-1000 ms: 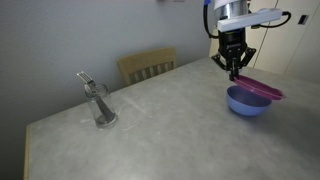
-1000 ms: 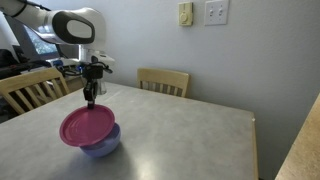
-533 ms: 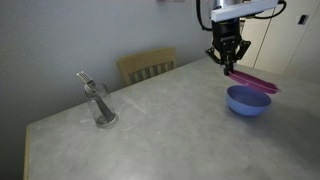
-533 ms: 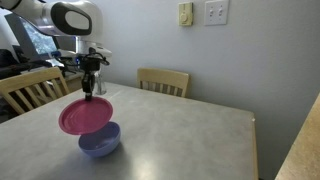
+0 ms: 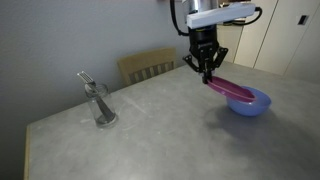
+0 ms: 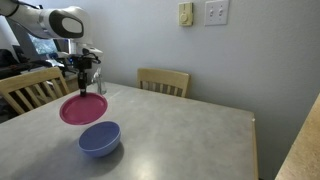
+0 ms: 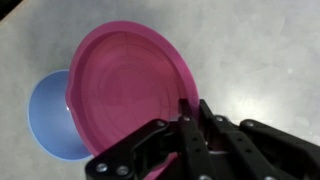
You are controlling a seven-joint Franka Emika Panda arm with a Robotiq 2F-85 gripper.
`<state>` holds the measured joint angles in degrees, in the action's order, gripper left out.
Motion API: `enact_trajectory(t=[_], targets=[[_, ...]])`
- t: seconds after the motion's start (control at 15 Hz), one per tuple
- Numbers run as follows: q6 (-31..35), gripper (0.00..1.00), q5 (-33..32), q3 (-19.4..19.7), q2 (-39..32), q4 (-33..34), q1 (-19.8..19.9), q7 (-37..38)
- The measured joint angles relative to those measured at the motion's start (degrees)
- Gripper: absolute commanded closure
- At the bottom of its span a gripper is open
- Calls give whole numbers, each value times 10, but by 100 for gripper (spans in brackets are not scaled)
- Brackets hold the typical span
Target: Take the pink plate off the blue bowl
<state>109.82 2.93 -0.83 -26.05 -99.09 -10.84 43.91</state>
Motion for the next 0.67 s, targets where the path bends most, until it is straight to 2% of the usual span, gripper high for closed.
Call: enact_trajectory(t=[0.67], targets=[[-41, 97, -31, -3, -126, 141, -29, -68]])
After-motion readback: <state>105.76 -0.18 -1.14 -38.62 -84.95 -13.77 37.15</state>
